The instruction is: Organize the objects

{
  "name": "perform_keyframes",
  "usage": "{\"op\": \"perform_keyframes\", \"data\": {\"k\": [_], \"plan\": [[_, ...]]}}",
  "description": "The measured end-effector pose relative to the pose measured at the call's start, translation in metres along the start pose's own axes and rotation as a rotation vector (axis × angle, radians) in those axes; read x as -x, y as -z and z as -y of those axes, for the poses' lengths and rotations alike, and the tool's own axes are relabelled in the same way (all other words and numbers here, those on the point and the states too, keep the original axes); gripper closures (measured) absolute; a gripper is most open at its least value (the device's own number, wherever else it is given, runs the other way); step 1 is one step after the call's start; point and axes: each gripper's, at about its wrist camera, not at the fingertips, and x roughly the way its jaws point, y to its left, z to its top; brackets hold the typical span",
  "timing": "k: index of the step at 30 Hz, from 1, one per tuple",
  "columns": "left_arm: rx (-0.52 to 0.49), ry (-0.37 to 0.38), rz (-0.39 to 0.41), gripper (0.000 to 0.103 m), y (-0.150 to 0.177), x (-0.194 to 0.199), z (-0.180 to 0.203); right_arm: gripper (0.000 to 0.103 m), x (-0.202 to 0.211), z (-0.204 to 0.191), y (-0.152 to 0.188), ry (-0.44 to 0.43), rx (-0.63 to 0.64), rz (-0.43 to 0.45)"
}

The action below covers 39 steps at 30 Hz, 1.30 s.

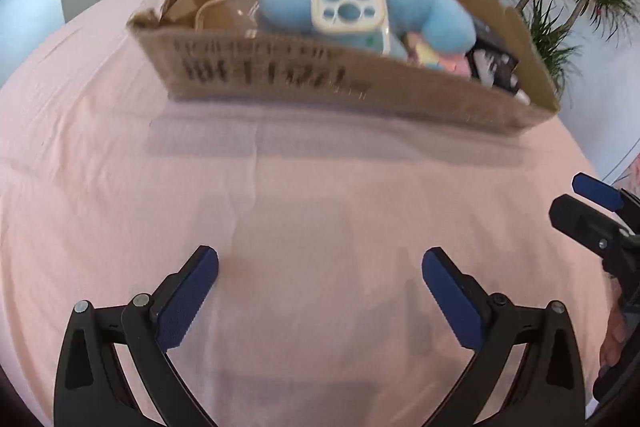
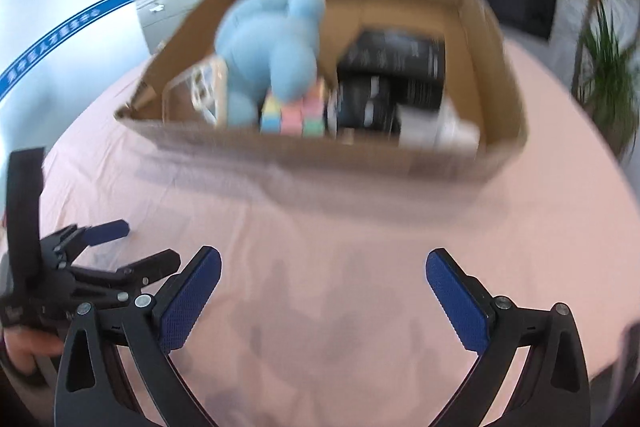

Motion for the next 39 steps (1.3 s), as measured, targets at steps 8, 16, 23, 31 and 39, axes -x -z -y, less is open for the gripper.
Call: {"op": "perform_keyframes", "data": {"k": [8,16,23,31,39], "plan": [[-0.077,-0.112,-0.002,0.001,0.029,0.011,0.015,0.0,-0.026,-0.01,0.039,0.036,-0.008,-0.111],[-0.04,-0.143,0.002,0.001,0.037,0.016,0.019,0.0,-0.024,-0.018,0.068,0.108,0.011,-0.06],[-0.035,-0.143,0.002,0.001,0.033,0.016,0.013,0.0,-0.021,-0.018,0.081,0.126,-0.009,-0.06],[-0.036,-0.143,0.001,0.001,0.032,0.015,0.013,0.0,-0.016,-0.019,0.088,0.162,-0.053,-0.059],[-0.036,-0.144,0.0,0.001,0.032,0.014,0.014,0.0,-0.015,-0.018,0.093,0.162,-0.053,-0.06]]}}
